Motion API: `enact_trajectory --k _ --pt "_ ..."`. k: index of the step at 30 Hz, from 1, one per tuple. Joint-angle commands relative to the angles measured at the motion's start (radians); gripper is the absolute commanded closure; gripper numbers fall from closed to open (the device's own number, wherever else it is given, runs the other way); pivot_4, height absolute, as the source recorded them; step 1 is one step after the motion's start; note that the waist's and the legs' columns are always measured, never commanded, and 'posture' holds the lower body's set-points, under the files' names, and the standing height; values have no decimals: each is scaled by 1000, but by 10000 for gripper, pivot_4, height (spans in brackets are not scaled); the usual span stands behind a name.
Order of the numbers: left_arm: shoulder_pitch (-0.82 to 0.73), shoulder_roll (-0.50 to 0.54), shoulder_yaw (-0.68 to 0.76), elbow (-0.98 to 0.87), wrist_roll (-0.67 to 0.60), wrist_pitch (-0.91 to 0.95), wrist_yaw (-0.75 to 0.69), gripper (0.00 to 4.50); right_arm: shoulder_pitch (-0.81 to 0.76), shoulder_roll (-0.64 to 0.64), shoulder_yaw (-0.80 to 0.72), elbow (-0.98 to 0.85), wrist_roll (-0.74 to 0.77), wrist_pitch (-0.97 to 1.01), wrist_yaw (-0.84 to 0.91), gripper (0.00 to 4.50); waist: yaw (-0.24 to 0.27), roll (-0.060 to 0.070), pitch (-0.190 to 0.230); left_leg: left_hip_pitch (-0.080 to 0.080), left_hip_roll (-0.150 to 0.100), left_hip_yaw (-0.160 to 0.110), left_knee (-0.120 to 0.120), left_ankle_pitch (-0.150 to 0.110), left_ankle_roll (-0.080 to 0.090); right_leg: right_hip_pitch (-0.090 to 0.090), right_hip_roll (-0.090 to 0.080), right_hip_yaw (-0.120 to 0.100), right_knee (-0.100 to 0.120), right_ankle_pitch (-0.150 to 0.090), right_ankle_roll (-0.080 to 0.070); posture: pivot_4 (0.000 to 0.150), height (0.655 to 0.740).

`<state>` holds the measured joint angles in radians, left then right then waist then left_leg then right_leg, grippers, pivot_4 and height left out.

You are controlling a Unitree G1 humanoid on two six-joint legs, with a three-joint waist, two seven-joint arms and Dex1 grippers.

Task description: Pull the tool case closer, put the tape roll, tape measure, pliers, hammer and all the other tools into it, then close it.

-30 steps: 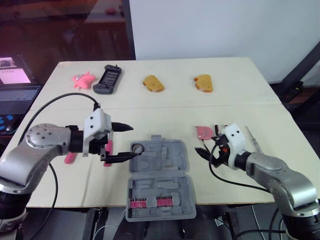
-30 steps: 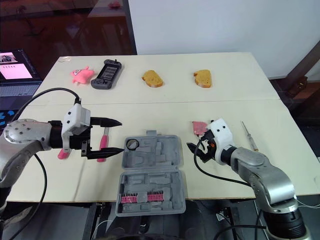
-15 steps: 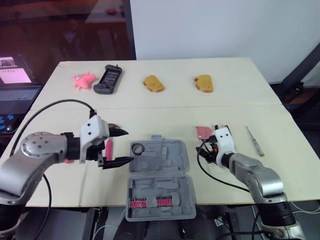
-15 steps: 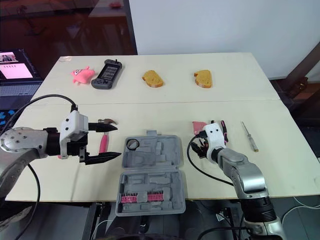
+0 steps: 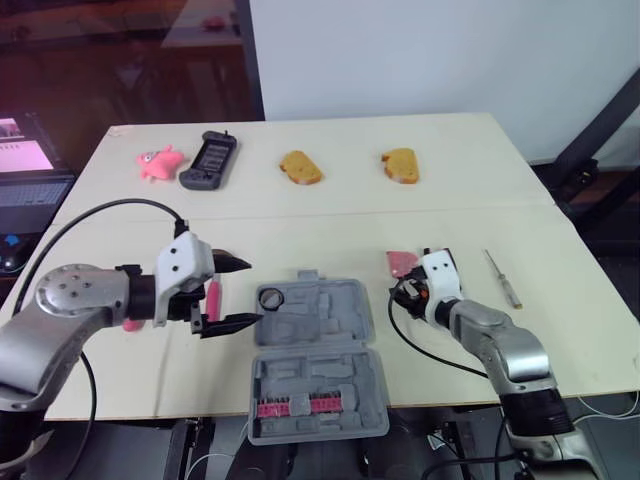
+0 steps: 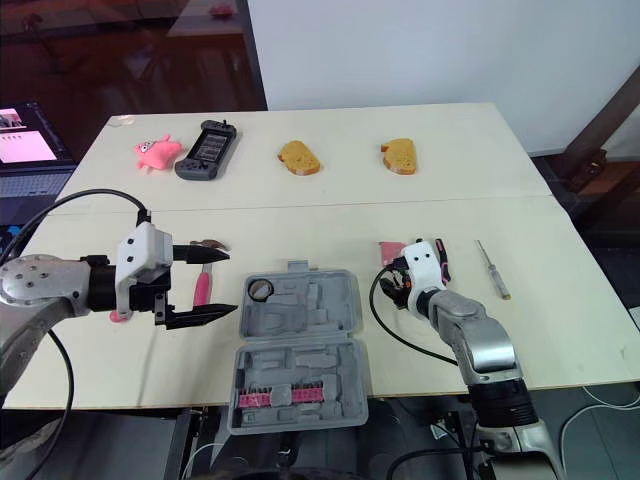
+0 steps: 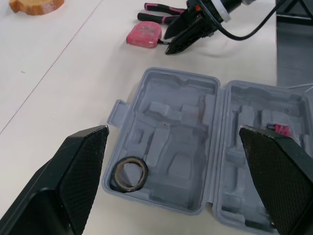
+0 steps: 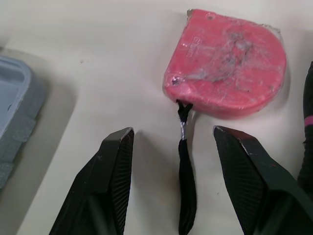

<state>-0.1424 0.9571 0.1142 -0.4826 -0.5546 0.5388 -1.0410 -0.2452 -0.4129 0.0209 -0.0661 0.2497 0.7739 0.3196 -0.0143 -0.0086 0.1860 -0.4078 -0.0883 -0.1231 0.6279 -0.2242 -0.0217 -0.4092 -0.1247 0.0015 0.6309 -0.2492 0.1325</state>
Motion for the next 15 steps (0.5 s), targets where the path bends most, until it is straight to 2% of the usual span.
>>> enact_trajectory --k 1,3,4,15 --pt "1 8 39 -3 2 -22 -4 0 -9 9 -16 39 -12 -22 5 31062 0 0 0 0 0 0 0 0 0 0 0 0 0 0 0 1500 7400" --pt "3 5 42 -1 -9 -20 -7 0 -11 15 -19 51 -11 -32 13 41781 0 0 0 0 0 0 0 0 0 0 0 0 0 0 0 1500 7400" --pt "4 5 42 -1 -9 -22 -9 0 -9 20 -20 59 -9 -37 19 44773 0 0 0 0 0 0 0 0 0 0 0 0 0 0 0 1500 7400" --pt "6 -5 18 -13 -3 -37 -13 0 76 -35 -8 -24 -15 -12 86 44773 4 0 0 0 0 -1 0 0 0 0 0 0 0 0 0 1500 7400"
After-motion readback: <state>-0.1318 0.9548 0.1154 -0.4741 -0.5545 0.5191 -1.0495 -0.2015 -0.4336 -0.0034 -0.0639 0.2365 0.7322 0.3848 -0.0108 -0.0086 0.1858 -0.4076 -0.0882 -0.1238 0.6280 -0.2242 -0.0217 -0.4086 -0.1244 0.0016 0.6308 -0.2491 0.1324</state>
